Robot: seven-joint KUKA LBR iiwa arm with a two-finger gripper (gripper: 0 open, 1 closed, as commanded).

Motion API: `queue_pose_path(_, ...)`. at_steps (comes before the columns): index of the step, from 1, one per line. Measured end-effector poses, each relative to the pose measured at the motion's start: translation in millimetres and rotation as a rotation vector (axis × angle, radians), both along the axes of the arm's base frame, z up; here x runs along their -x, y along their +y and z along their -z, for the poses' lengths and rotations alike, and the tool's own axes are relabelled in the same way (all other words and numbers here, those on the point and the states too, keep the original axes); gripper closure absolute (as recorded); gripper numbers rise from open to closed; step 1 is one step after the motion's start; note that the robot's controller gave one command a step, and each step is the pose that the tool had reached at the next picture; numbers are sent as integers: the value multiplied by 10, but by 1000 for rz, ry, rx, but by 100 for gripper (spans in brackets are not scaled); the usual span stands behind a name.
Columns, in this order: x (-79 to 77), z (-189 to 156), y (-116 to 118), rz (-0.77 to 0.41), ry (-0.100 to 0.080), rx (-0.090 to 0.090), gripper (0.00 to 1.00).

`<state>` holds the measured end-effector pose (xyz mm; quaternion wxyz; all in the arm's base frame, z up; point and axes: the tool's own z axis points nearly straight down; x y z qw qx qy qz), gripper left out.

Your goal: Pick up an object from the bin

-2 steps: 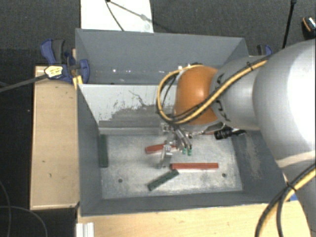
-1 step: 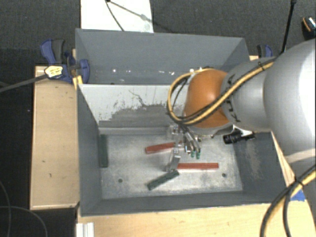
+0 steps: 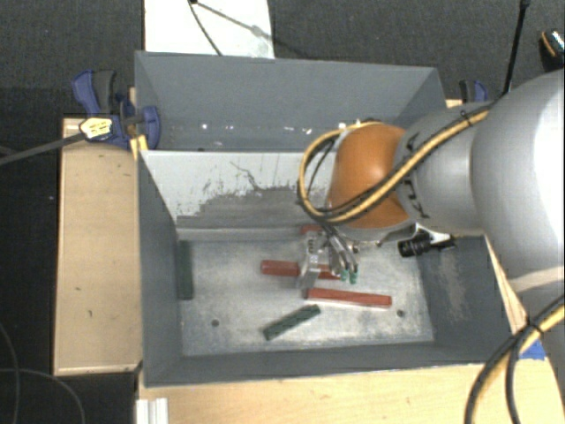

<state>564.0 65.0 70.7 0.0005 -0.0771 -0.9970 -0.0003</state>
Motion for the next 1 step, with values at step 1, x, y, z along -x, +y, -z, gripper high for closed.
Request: queue_pose_path(1, -19, -653, 1, 0, -9, -1, 100)
